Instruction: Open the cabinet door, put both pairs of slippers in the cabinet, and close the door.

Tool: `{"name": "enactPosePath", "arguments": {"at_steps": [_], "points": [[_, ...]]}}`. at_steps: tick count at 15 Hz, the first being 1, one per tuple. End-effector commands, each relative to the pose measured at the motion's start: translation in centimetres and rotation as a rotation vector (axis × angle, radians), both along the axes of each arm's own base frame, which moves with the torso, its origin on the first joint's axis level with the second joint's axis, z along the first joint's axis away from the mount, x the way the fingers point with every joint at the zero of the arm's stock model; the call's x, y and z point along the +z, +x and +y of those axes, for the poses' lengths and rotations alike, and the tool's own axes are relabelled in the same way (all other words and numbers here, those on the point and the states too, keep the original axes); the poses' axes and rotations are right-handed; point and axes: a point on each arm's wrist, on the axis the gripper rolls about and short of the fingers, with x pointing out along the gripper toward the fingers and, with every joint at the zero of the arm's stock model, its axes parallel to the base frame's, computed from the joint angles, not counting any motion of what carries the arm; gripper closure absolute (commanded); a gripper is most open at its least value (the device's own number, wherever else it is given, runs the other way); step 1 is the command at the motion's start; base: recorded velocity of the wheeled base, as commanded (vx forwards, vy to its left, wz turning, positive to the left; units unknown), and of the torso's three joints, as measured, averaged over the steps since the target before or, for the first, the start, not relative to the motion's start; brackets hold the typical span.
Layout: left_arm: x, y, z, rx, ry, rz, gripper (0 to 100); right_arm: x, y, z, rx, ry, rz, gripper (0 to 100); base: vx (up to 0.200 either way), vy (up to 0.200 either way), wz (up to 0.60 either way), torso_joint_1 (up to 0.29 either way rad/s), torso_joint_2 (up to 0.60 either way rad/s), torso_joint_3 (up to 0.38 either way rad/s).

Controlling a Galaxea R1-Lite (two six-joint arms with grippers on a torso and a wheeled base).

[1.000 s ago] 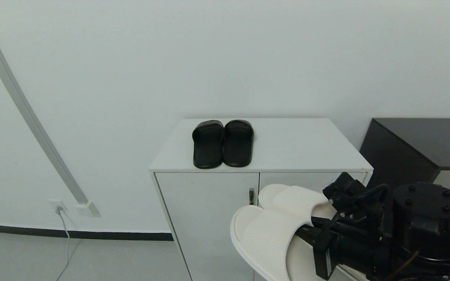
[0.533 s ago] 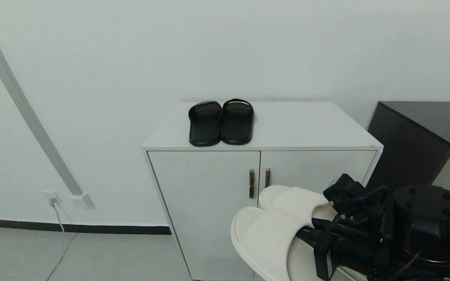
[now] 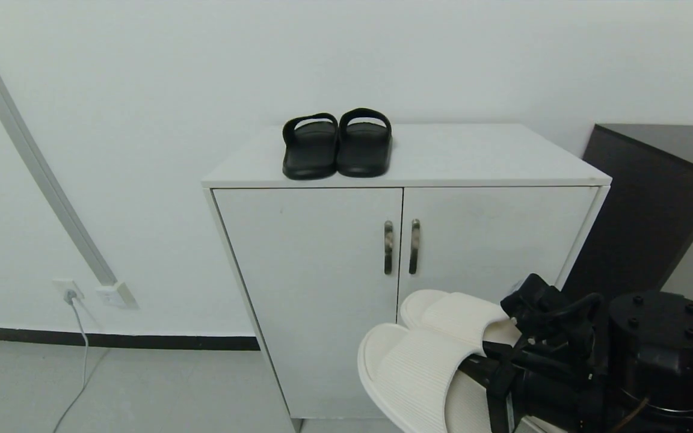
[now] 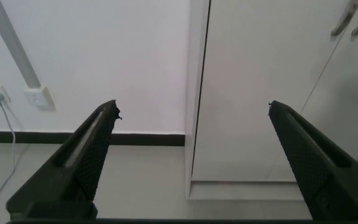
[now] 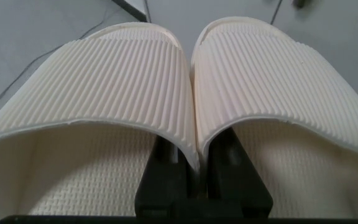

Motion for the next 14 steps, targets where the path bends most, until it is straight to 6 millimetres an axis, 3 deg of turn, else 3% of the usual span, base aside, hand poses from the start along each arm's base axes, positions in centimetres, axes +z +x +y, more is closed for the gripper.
{"name": "enactPosePath", "arguments": {"at_steps": [1,4,11,14], "points": [[0.0,0.0,0.0,0.0,-0.001,0.001,0,-0.5,0.0,0.3,0.017,-0.01,0.017,100,0.0,0.0,0.0,-0.139,0.47,0.33],[0.0,0.0,0.0,0.0,0.001,0.001,0,-1.8,0.1,0.6,0.033,0.013,-0.002,100,0.0,0.0,0.0,-0.121,0.46,0.338],[0.0,0.0,0.0,-0.007,0.004,0.003,0,-2.0,0.0,0.5,0.033,0.006,-0.004,100,0.0,0.0,0.0,-0.051,0.44,0.383],[0.0,0.0,0.0,-0.02,0.022,0.002,0,-2.1,0.0,0.4,0.033,0.004,-0.002,100,0.0,0.0,0.0,0.001,0.15,0.136]]}}
